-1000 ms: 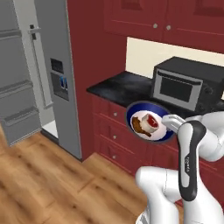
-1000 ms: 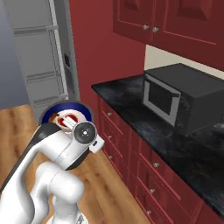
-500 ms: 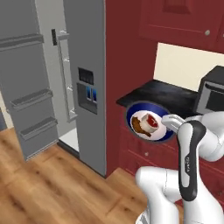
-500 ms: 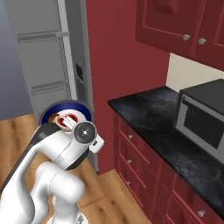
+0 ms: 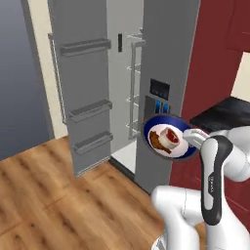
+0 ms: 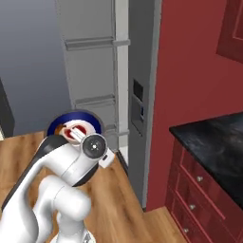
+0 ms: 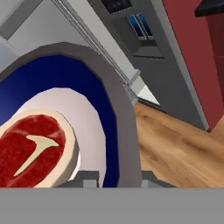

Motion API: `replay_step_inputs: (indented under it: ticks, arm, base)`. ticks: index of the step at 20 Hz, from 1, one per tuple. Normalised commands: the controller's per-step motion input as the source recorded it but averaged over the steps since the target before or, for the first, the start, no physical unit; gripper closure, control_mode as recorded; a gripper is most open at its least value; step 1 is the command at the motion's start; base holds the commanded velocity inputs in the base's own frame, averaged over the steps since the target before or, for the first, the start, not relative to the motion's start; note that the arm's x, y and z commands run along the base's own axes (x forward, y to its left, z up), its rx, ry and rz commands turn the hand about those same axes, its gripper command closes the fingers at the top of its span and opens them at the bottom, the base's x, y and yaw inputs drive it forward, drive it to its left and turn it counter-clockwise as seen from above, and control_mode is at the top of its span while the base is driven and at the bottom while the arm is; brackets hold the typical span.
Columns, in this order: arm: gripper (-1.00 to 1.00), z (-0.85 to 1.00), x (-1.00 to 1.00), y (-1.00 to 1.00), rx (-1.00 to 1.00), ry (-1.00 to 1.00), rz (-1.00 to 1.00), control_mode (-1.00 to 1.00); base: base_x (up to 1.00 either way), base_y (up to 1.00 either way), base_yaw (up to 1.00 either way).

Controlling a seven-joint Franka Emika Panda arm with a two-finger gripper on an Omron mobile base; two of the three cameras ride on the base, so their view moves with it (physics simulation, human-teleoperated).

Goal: Place the bowl with the squash and bell pepper on the top shelf of the fridge. Place the bowl with the steak and chicken drumstick on the second highest shelf of the fridge.

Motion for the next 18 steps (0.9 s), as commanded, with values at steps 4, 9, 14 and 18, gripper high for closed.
replay_step_inputs:
  ticks: [4,9,14,18]
  arm:
    - [1.00,0.00,0.00,0.00,0.00,0.00,0.00,1.00]
    - [1.00,0.00,0.00,0.00,0.00,0.00,0.00,1.00]
    - [1.00,0.00,0.00,0.00,0.00,0.00,0.00,1.00]
    - [1.00,0.00,0.00,0.00,0.00,0.00,0.00,1.00]
  base:
    - [0.74,1.00,0.14]
    - [1.00,0.98,-0.22]
    - [1.00,0.97,-0.47]
    - [1.00,0.96,-0.53]
